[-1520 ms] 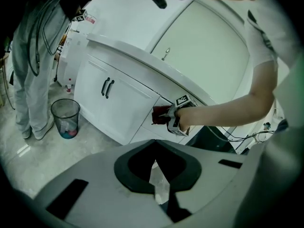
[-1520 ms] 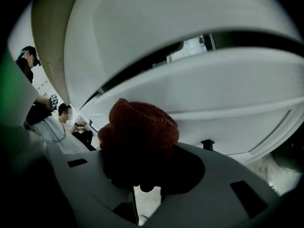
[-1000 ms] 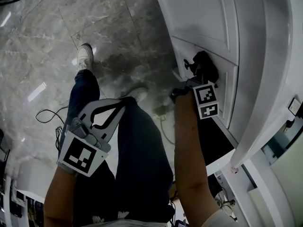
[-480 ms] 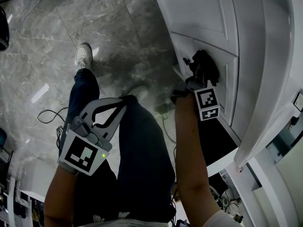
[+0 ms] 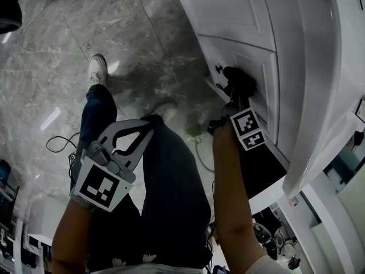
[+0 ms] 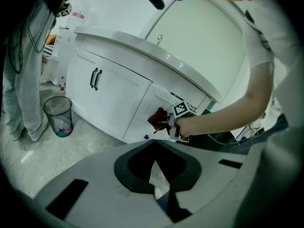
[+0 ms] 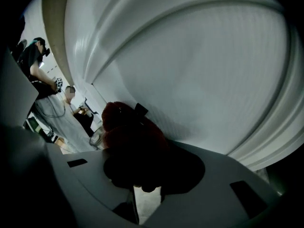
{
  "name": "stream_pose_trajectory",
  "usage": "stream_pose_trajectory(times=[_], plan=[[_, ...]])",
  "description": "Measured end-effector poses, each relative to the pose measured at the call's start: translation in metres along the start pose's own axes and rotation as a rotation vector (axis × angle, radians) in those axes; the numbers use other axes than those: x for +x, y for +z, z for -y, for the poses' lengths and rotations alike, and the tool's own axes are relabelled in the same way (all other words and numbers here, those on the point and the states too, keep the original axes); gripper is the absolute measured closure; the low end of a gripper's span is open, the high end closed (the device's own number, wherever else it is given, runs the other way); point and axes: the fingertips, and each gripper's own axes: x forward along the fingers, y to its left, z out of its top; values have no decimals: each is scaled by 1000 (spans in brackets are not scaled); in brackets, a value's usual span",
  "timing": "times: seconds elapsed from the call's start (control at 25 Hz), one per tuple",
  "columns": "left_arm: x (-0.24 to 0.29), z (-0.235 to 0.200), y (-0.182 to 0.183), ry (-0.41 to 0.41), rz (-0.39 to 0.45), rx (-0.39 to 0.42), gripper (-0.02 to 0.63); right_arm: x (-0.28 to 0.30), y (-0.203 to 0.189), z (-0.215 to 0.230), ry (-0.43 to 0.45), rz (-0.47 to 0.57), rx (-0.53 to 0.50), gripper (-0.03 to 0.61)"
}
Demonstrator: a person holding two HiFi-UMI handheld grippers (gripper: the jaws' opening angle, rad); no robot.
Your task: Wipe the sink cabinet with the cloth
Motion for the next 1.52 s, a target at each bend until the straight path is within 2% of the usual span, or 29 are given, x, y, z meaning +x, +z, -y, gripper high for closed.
stream_pose_trajectory(times=[0.32, 0.68, 0.92, 1.08, 1.28, 1.52], plan=[[11, 16, -1, 5, 1, 2, 603, -23, -1, 24, -33, -50, -1, 474], [22, 34, 1, -4, 9, 15, 603, -51, 4, 36, -39, -64, 115, 476], [25, 40, 4, -1, 11, 19, 603, -92, 14, 57, -45, 12, 258, 480], [26, 46, 5, -14, 10, 29, 603, -113, 26, 57, -23, 36, 242, 480], [24, 50, 7, -23, 7, 34, 603, -109, 26, 49, -13, -2, 248, 482], [21, 48, 10, -19, 15, 36, 603, -86, 36, 20, 33, -10, 170, 482]])
